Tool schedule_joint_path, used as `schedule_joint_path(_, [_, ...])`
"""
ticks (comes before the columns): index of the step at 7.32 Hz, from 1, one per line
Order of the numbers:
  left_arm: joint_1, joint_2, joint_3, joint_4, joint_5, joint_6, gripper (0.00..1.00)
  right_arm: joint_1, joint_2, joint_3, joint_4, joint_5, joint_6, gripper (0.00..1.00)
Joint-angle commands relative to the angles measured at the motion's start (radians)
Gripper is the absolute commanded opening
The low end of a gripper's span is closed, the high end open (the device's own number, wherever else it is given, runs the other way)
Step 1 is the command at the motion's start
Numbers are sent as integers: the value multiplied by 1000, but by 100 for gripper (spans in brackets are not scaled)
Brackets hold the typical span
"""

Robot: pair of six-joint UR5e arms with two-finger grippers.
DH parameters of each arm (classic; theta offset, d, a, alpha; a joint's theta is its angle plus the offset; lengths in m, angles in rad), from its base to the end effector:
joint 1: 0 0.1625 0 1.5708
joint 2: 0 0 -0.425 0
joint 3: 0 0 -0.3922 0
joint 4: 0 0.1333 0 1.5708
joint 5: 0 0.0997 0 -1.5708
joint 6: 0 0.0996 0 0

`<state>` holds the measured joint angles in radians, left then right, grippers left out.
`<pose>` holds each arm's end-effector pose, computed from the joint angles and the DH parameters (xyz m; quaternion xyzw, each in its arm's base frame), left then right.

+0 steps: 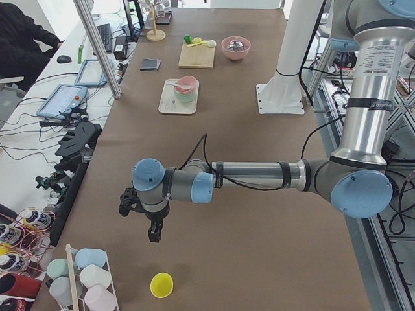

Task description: Stack pink bowl on green and place spoon

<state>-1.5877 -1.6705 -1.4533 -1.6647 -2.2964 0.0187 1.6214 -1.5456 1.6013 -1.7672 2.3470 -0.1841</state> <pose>-0.0763 -0.5383 0.6591 0.0419 0.3539 0.0143 0.9342 0.0883 -0.4872 0.6499 -0.0204 -0.3825 -0.0350 0.9231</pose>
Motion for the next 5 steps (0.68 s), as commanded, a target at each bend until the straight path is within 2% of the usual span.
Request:
schedule_joint_path(1, [0,0,1,-6,0,1,98,0,4,0,0,0,0,100])
schedule_joint_path(5, [0,0,-1,-6,0,1,98,0,4,15,-1,6,0,100])
